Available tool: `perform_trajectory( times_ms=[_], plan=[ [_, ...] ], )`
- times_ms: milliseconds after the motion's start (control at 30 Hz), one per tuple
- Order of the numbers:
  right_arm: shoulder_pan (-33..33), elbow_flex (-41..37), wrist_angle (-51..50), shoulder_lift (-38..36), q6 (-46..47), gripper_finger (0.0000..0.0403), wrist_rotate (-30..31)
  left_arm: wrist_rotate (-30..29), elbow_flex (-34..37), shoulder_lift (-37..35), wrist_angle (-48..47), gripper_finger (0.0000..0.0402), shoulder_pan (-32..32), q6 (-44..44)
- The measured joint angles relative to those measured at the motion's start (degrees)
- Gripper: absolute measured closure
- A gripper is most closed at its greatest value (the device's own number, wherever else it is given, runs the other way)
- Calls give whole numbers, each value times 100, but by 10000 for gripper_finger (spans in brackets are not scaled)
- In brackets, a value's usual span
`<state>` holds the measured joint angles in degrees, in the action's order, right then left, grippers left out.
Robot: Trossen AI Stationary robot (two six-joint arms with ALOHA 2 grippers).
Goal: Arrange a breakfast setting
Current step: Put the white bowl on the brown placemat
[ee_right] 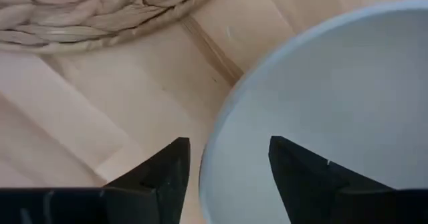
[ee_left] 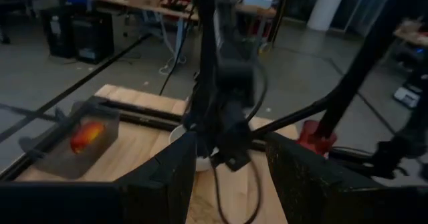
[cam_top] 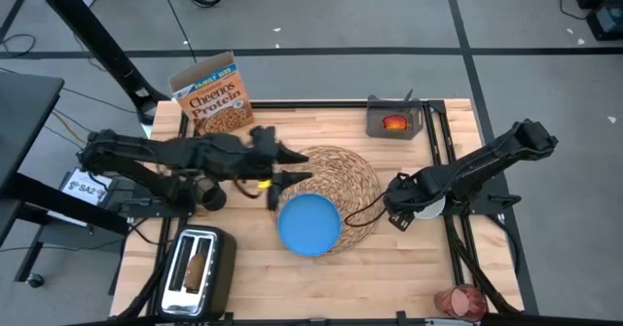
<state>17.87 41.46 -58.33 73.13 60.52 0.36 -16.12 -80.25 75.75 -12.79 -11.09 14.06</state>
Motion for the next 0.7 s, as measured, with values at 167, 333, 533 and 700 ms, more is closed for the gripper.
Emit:
perform_trajectory(
  times_ms=[167,333,533,700],
  plan=[
    [0,-57,65,237,-147,248,182,-2,-2,-470,2,216,-190,-186],
    [4,-42,230,288,-357,354,279,-3,-6,-790,-234,216,-397,-313],
    [-19,865,-172,286,-1227,389,308,-12,-7,-989,-887,216,-666,-223],
    [-253,1771,293,569,-3903,395,816,-17,-7,-993,-1026,216,-816,-186]
  ],
)
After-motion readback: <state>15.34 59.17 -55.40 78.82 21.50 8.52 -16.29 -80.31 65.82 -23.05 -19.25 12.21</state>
